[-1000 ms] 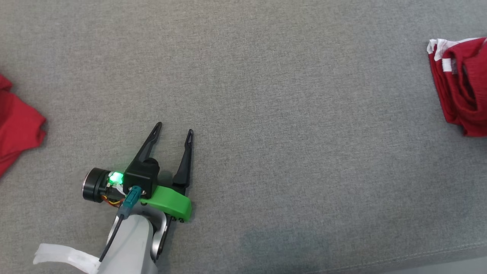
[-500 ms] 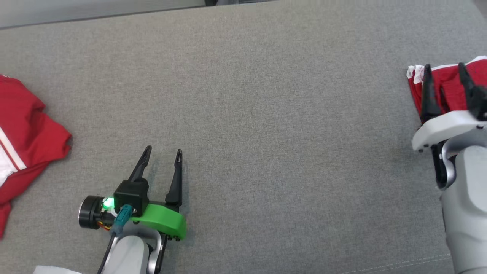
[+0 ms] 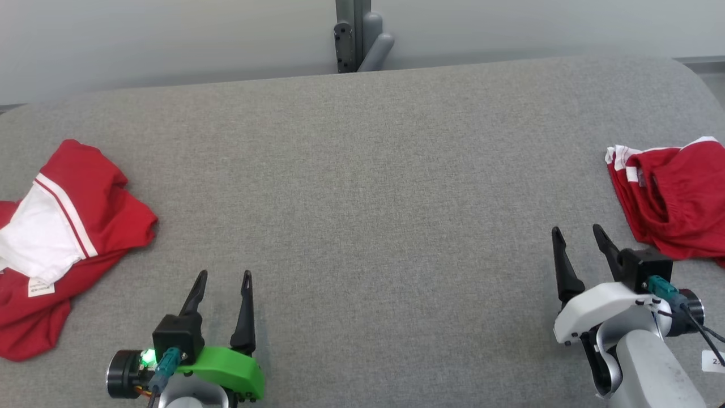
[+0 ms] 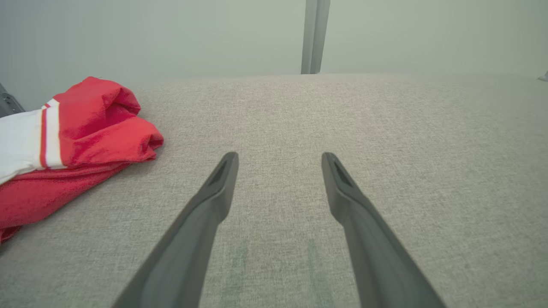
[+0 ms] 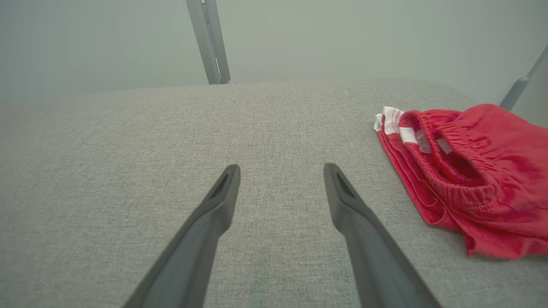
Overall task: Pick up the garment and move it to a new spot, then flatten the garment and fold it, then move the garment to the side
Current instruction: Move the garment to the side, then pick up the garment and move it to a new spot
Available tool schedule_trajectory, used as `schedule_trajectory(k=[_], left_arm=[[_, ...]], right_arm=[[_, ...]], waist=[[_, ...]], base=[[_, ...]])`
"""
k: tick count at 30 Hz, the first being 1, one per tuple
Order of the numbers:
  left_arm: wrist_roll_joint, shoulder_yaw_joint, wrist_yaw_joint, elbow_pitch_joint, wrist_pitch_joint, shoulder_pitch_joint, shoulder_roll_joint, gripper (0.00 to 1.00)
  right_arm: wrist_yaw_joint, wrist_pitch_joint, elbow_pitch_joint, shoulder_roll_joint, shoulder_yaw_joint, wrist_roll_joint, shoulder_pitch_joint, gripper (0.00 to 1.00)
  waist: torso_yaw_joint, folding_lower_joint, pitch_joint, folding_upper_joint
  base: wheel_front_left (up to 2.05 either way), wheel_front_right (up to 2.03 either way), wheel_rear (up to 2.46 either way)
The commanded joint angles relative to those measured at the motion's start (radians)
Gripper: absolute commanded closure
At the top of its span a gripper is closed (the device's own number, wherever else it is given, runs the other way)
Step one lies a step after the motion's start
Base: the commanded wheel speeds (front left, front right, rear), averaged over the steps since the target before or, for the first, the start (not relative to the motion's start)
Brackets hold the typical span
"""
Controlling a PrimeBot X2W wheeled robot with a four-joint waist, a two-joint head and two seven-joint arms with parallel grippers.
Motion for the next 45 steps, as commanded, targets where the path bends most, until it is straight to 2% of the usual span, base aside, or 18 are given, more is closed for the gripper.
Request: schedule_trajectory(k=[1, 13, 31, 38, 45], left_arm=[[-0.012, 0.013, 0.008, -0.003, 0.0, 0.026, 0.003, 0.0], [0.007, 0.092, -0.002, -0.008, 0.0, 0.112, 0.002, 0.0], [0.001, 0.102, -0.001, -0.015, 0.001, 0.122, 0.002, 0.0], [-0.008, 0.12, 0.009, -0.009, 0.0, 0.112, 0.003, 0.0], [0.003, 0.146, 0.007, -0.008, 0.001, 0.126, 0.002, 0.0]], right_arm=[[-0.001, -0.003, -0.009, 0.01, -0.001, 0.008, 0.027, 0.0], [-0.001, -0.003, -0.089, 0.038, 0.013, 0.029, 0.117, 0.0], [-0.001, -0.003, -0.125, 0.044, 0.039, 0.034, 0.149, 0.0], [-0.001, -0.003, -0.119, 0.044, 0.075, 0.039, 0.138, 0.0], [-0.001, -0.003, -0.114, 0.045, 0.133, 0.067, 0.141, 0.0]], waist=[[0.027, 0.0, -0.05, 0.0], [0.03, 0.0, -0.146, 0.0], [0.044, 0.0, -0.14, 0.0], [0.146, 0.0, -0.128, 0.0], [0.329, 0.0, -0.125, 0.0]], base=[[0.0, 0.0, 0.0], [0.0, 0.0, 0.0], [0.0, 0.0, 0.0], [0.0, 0.0, 0.0], [0.0, 0.0, 0.0]])
